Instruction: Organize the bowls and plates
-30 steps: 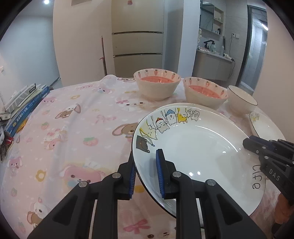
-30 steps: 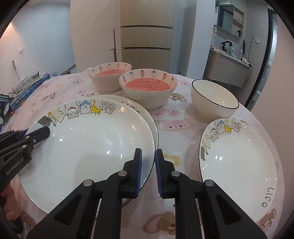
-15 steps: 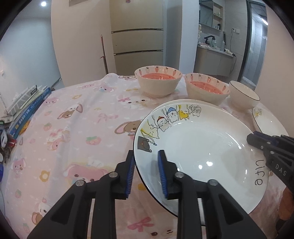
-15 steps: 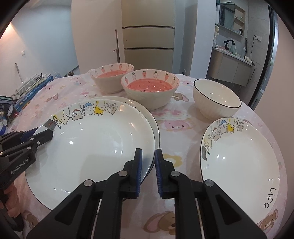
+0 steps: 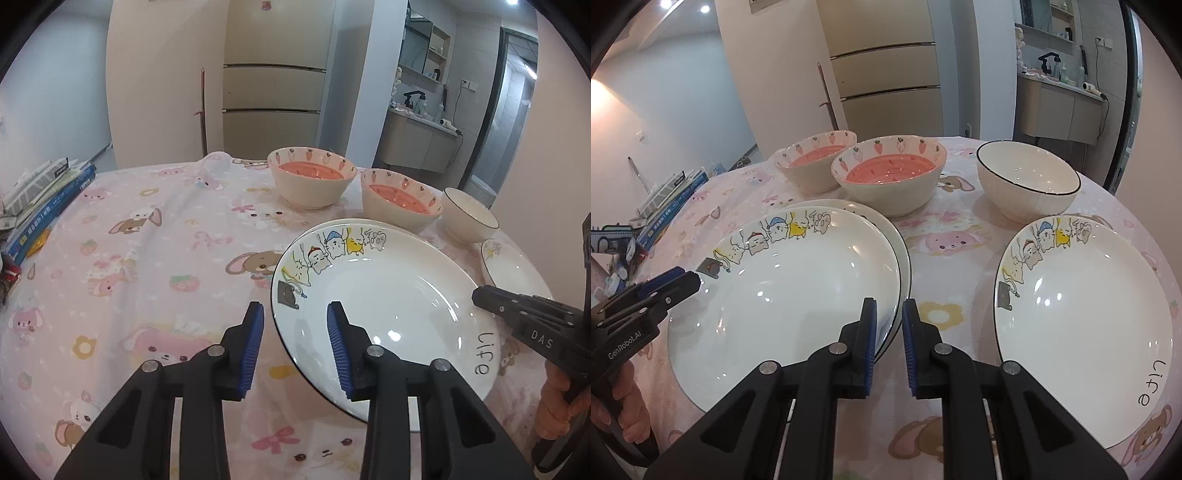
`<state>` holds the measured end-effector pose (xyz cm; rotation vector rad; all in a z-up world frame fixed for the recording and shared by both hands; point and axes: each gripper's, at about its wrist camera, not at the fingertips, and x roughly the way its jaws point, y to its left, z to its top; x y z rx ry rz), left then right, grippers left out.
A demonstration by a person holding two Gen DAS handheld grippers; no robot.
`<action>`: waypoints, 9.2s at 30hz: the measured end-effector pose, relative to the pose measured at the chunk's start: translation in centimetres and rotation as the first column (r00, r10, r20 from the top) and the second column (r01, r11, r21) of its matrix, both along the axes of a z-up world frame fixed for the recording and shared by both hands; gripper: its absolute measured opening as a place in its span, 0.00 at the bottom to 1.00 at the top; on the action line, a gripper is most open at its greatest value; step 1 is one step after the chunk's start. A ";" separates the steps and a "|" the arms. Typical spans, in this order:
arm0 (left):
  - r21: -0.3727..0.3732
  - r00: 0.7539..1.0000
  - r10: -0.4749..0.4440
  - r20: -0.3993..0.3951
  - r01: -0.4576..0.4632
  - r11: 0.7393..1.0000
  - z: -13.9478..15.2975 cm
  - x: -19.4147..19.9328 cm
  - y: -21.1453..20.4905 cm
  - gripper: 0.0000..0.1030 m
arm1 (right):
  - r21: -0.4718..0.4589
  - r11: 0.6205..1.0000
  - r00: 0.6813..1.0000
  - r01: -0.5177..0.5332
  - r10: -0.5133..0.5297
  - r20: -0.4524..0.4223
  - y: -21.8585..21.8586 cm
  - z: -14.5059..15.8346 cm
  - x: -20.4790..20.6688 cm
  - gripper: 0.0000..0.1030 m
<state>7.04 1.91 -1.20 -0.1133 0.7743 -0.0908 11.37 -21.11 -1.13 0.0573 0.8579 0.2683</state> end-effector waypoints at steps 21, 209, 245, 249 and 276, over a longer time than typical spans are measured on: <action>0.067 0.982 -0.074 0.173 0.064 0.996 1.7 -2.2 -2.7 0.21 | -0.006 1.000 0.997 0.025 -0.025 0.079 -0.1 1.1 -0.7 0.11; -0.153 0.948 -0.318 -0.001 0.315 0.937 5.9 4.1 -16.4 0.18 | 0.146 0.922 0.933 0.358 -0.358 -0.026 -16.1 5.9 -3.4 0.15; -0.195 0.997 -0.026 0.076 0.041 0.980 4.7 0.8 3.9 0.18 | 0.162 0.985 0.998 0.054 -0.047 -0.048 2.5 3.6 1.7 0.17; -0.175 0.997 -0.018 0.073 0.031 0.984 3.3 1.2 3.6 0.18 | 0.146 0.988 0.998 0.043 -0.037 -0.041 2.5 2.8 2.0 0.17; -0.126 0.997 -0.080 0.006 0.080 0.989 -0.5 1.5 1.5 0.19 | 0.054 0.996 0.997 0.064 -0.062 -0.048 1.7 1.3 1.9 0.17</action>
